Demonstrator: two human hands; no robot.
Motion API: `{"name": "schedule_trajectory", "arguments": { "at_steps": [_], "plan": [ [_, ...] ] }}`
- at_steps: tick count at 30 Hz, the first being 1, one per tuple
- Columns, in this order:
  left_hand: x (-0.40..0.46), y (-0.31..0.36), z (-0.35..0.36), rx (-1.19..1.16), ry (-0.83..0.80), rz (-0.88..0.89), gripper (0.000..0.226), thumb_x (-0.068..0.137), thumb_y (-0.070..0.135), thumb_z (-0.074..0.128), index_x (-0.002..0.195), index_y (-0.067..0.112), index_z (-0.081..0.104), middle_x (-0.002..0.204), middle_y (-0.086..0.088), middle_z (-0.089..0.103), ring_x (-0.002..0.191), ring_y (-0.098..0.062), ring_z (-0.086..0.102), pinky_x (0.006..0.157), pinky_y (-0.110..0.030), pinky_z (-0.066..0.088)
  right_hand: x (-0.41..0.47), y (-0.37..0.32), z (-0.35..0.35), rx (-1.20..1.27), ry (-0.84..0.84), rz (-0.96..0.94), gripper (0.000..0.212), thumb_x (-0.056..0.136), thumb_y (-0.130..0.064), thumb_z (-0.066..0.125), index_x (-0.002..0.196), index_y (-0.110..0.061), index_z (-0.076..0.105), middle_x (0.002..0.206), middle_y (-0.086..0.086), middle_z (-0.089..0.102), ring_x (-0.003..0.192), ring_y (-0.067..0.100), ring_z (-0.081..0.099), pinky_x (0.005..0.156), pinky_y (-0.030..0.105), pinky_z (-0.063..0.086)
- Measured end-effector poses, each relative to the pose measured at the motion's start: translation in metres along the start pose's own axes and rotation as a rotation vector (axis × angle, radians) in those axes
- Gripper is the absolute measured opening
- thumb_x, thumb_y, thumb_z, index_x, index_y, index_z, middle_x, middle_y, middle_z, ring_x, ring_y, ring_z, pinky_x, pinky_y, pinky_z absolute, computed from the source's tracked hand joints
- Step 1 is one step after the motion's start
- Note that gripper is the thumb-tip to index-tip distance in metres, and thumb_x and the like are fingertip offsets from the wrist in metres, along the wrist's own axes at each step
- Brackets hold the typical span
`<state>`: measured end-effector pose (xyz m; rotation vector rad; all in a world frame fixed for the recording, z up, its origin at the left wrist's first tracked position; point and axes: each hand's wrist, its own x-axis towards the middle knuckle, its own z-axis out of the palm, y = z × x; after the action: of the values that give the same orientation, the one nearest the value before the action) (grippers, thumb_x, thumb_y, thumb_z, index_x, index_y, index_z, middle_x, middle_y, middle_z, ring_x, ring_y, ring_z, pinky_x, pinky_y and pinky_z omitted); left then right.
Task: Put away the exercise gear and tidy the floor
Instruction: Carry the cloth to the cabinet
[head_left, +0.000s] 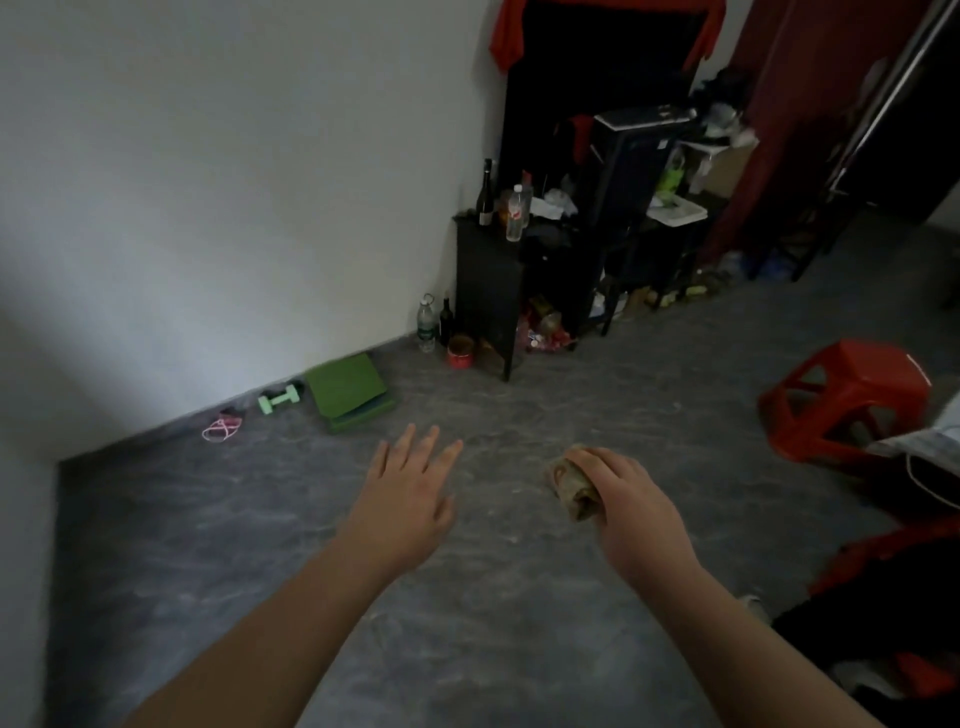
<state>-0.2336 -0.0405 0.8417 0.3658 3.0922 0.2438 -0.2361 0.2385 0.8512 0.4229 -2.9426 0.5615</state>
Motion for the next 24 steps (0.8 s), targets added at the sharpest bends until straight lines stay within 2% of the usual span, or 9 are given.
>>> {"name": "schedule_trajectory", "arguments": {
  "at_steps": [4,12,18,24],
  "plan": [
    [0.1,-0.024,0.004,0.04,-0.008,0.019,0.063,0.101,0.046,0.031,0.156,0.031,0.003,0.166,-0.004,0.0,0.151,-0.026,-0.009,0.122,-0.05,-0.001,0.092,0.029,0.012,-0.024,0.027,-0.009,0.067,0.08,-0.003,0.063,0.14,-0.029,0.049,0.143,-0.008,0.05,0.129,0.017,0.044,0.095,0.033,0.047],
    [0.326,-0.065,0.007,0.083,0.017,-0.009,0.064,0.101,0.047,0.033,0.156,0.031,0.004,0.166,-0.004,0.001,0.151,-0.027,-0.007,0.122,-0.051,0.001,0.309,0.112,0.048,0.02,-0.001,-0.056,0.068,0.08,-0.002,0.062,0.14,-0.031,0.048,0.143,-0.008,0.05,0.128,0.018,0.046,0.093,0.035,0.05],
    [0.472,-0.113,-0.018,0.072,0.076,0.002,0.064,0.098,0.048,0.036,0.155,0.032,0.012,0.165,-0.004,0.011,0.152,-0.028,0.001,0.121,-0.053,0.01,0.476,0.137,0.043,-0.01,0.01,-0.081,0.067,0.082,-0.004,0.062,0.14,-0.033,0.046,0.144,-0.01,0.048,0.128,0.017,0.044,0.093,0.033,0.048],
    [0.61,-0.172,-0.008,0.006,0.06,-0.003,0.065,0.099,0.045,0.037,0.156,0.032,0.009,0.165,-0.003,0.008,0.152,-0.026,-0.002,0.122,-0.05,0.005,0.622,0.164,0.061,-0.071,-0.006,-0.105,0.067,0.081,-0.003,0.061,0.14,-0.031,0.048,0.142,-0.008,0.05,0.128,0.017,0.044,0.095,0.032,0.045]
  ]
}}
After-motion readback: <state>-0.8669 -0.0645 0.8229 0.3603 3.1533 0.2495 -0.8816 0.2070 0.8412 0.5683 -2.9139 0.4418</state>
